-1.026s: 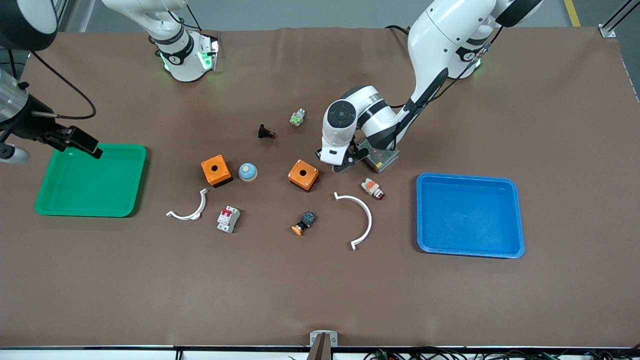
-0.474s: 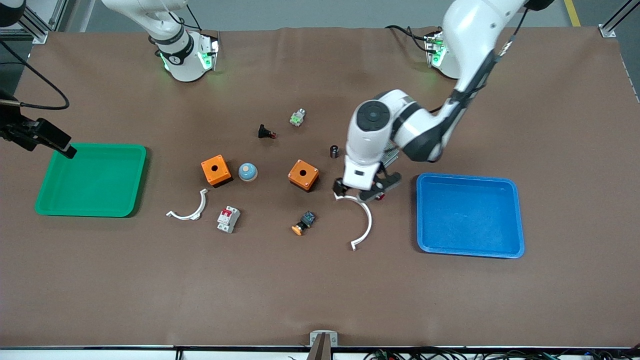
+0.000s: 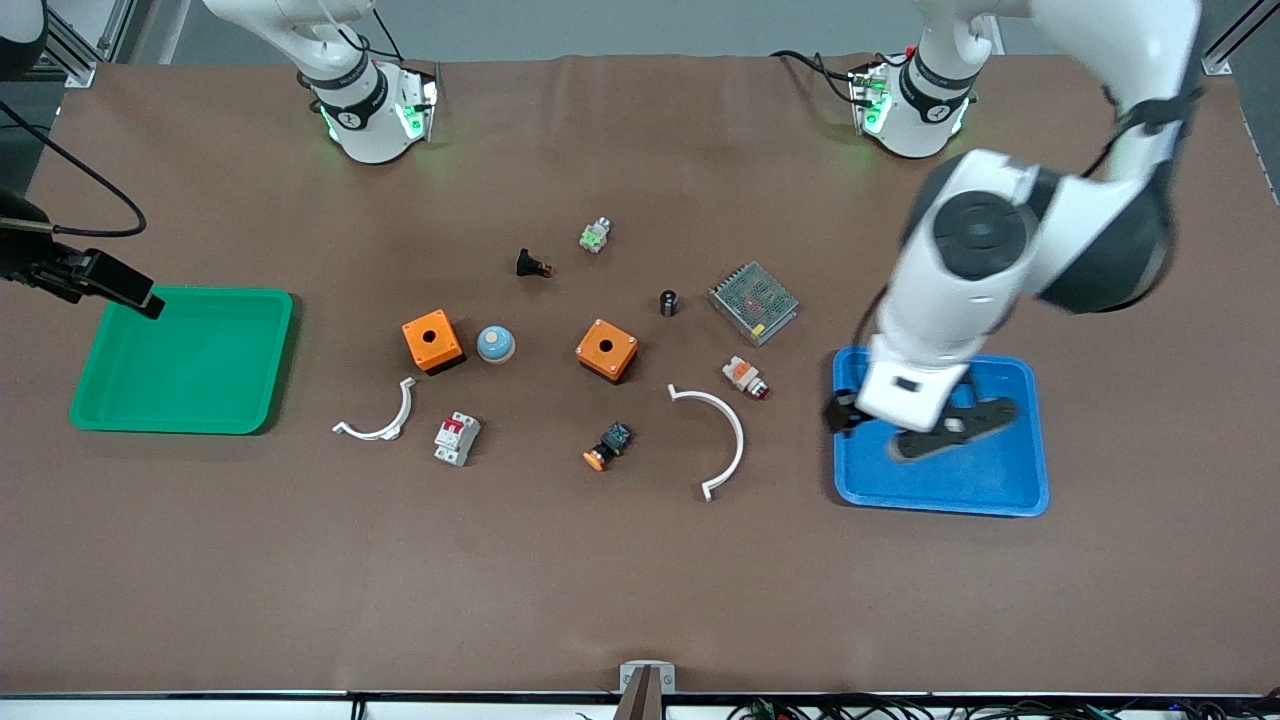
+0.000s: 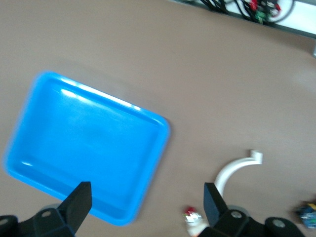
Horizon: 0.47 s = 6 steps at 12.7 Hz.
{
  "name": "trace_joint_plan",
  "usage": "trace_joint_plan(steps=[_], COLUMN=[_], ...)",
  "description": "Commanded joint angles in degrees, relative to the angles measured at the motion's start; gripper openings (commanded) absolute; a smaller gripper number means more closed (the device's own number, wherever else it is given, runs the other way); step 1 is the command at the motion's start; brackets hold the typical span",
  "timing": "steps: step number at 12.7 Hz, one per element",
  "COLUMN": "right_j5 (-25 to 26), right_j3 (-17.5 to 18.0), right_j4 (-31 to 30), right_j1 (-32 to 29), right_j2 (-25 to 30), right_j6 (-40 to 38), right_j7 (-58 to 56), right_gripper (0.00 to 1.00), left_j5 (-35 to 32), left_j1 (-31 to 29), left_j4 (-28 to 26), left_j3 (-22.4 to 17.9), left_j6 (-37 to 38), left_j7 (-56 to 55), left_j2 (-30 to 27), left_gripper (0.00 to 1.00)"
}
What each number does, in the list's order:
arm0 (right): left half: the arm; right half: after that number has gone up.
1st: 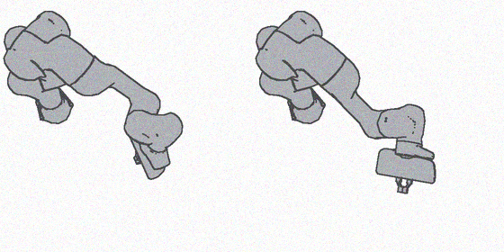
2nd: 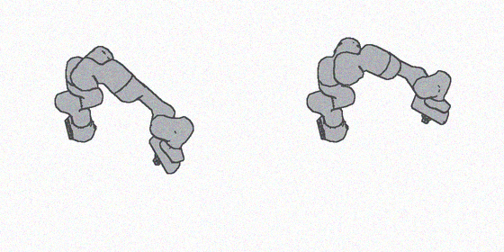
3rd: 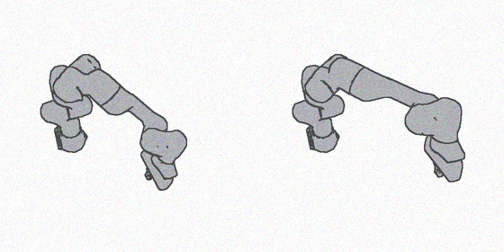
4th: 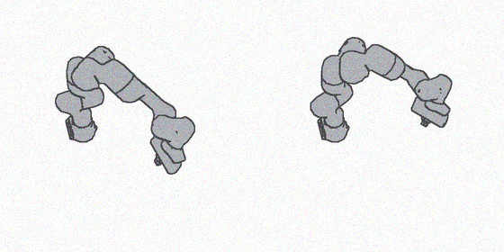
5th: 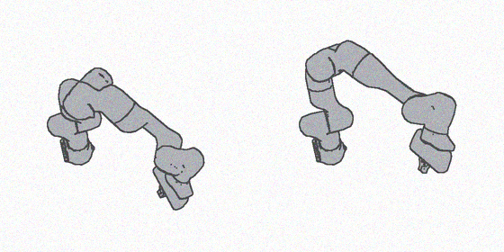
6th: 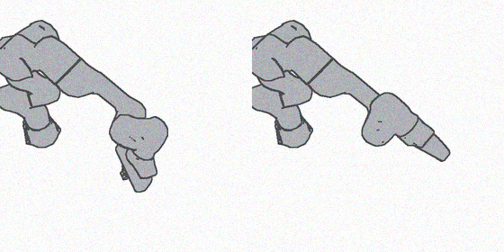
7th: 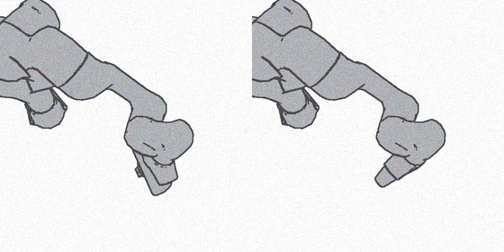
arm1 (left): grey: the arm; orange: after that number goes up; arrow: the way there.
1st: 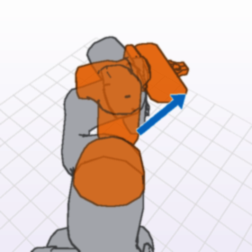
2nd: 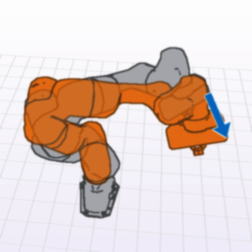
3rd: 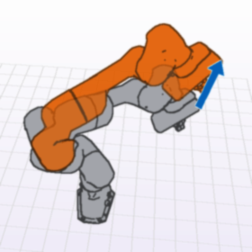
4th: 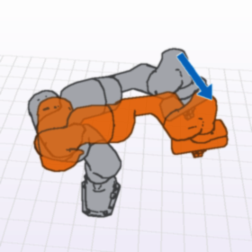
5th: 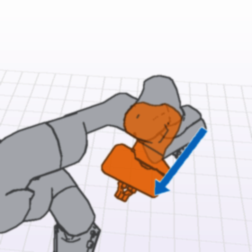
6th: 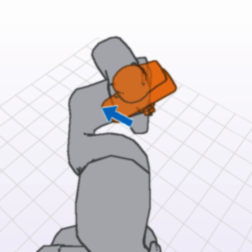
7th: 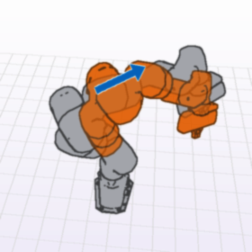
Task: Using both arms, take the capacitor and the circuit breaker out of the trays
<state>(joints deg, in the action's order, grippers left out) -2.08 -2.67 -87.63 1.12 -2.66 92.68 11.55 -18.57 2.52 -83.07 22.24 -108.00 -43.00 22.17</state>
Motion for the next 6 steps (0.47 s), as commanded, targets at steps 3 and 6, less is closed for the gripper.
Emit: trace_joint_plan(steps=[3,6], right_j5=[0.67,0.67], right_j3=[0.03,0.12], right_j4=[-1.93,-1.67], right_j1=[0.19,0.11], right_j2=[0.81,0.72], right_j6=[1.45,1.45], right_j7=[-0.56,-0.56], right_gripper=[1.0,1.0], left_j5=[5.26,10.73], left_j1=[-9.7,-6.32], left_j4=[-0.69,-2.7], left_j3=[0.7,-7.36], left_j6=[8.42,11.83], left_j7=[22.04,30.33], left_j2=[-10.37,-16.26], left_gripper=[1.0,1.0])
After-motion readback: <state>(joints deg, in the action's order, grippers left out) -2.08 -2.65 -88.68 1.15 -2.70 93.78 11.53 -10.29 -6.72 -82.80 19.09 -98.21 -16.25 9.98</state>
